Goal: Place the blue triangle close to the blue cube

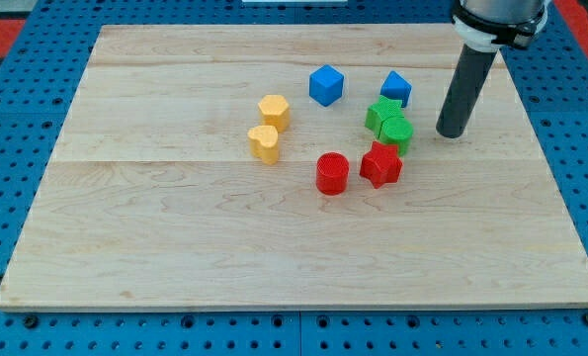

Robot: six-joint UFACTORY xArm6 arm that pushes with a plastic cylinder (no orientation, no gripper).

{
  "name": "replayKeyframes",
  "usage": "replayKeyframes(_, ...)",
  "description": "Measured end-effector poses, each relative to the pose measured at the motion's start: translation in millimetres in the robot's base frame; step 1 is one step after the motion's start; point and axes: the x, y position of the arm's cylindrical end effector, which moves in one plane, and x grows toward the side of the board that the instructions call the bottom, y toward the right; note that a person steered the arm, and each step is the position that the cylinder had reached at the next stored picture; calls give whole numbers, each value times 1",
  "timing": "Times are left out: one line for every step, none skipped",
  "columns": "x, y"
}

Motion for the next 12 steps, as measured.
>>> replayKeyframes(-11, 8)
replayKeyframes(-14, 48)
replayKeyframes(-41, 84)
replayKeyframes(-51, 48)
replayKeyframes(-88, 29)
replayKeyframes(-89, -26)
replayKeyframes(-89, -75)
replayKeyframes(-88, -115)
replayKeyframes(-91, -84)
replayKeyframes(-102, -44)
replayKeyframes(-79, -36)
replayKeyframes(-66, -59)
